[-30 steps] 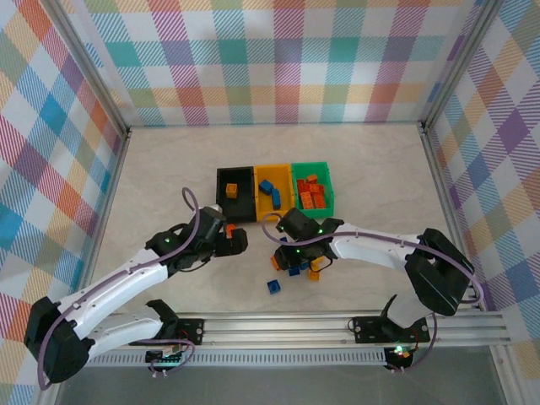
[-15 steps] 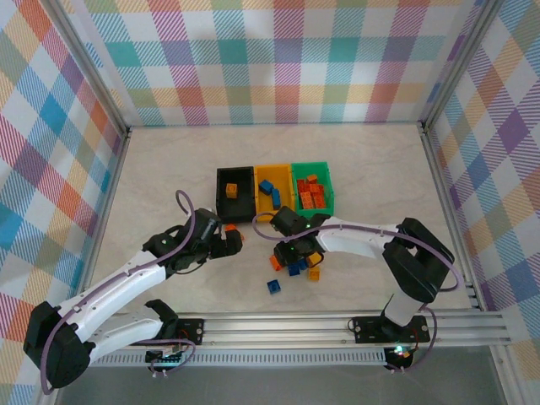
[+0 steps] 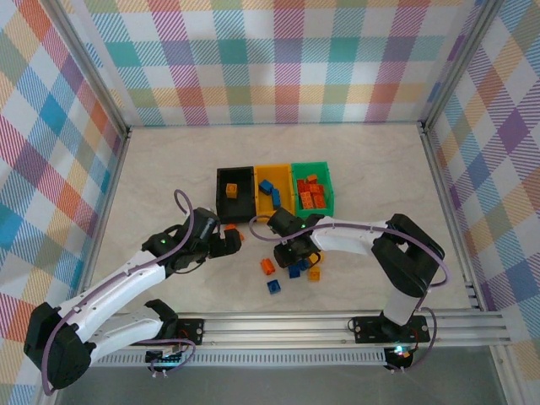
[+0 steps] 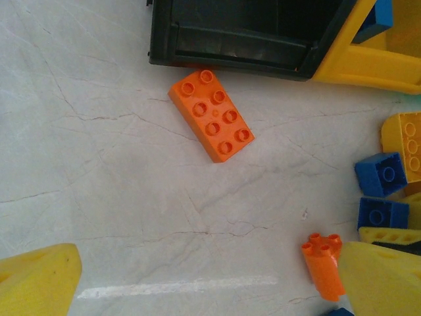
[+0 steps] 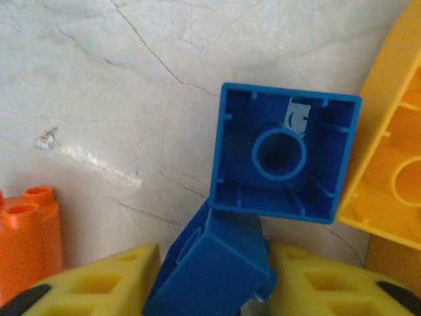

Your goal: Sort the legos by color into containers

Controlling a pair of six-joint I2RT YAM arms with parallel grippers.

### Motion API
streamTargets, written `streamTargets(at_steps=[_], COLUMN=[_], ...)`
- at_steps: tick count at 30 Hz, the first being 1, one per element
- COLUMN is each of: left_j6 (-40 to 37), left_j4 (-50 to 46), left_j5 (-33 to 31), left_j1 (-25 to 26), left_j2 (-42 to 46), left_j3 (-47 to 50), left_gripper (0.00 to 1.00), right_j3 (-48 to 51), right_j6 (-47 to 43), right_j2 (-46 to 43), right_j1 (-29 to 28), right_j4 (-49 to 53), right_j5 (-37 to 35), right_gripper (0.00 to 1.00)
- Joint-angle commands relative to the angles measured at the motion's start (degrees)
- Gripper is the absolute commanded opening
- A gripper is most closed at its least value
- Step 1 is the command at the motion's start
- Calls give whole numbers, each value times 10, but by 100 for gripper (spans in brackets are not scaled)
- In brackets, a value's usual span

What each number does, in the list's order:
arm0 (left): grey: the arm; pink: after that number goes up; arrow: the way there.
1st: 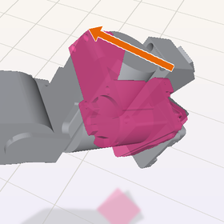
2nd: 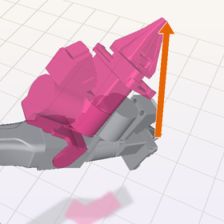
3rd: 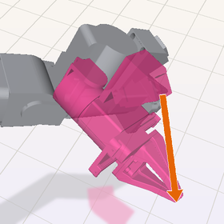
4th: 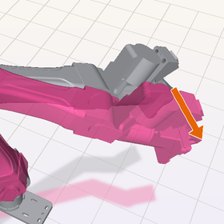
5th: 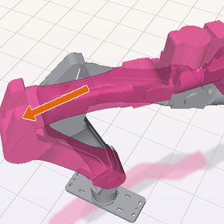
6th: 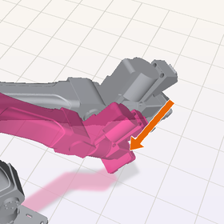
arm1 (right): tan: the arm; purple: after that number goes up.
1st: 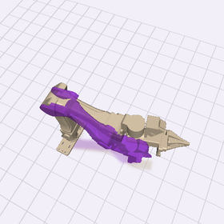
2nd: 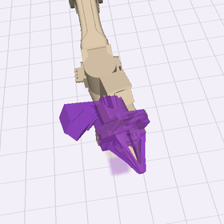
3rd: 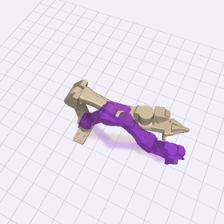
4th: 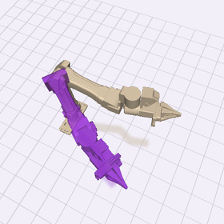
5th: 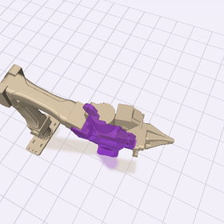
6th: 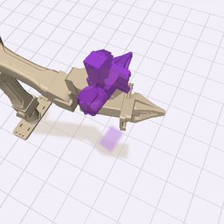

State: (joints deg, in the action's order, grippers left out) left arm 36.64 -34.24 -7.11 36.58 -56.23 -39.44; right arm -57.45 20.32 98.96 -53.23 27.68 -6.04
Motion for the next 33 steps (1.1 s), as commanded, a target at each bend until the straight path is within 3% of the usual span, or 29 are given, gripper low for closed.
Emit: streamTargets(at_steps=[1,6,12,22,26,29,33], left_j6=[2,-1,0,-3,-5,-10,-20], left_j4=[-6,-2,11,20,22,23,27], left_j5=[6,12,26,43,56,61,72], left_j1=[-6,-6,-6,-6,-7,-8,-8], left_j2=[3,-3,-17,-43,-48,-52,-58], left_j3=[2,3,7,23,29,30,28], left_gripper=[100,100,100,100,100,100,100], right_j3=[-1,1,-77,-332,-411,-438,-426], right_j6=[-2,-11,-31,-46,-42,-36,-33], right_j2=[-10,-58,-87,111,173,196,177], right_j1=[0,0,46,142,156,160,160], right_j4=[-10,-5,16,53,76,82,72], right_j5=[11,9,32,60,57,56,57], right_gripper=[39,27,25,26,32,58,62])
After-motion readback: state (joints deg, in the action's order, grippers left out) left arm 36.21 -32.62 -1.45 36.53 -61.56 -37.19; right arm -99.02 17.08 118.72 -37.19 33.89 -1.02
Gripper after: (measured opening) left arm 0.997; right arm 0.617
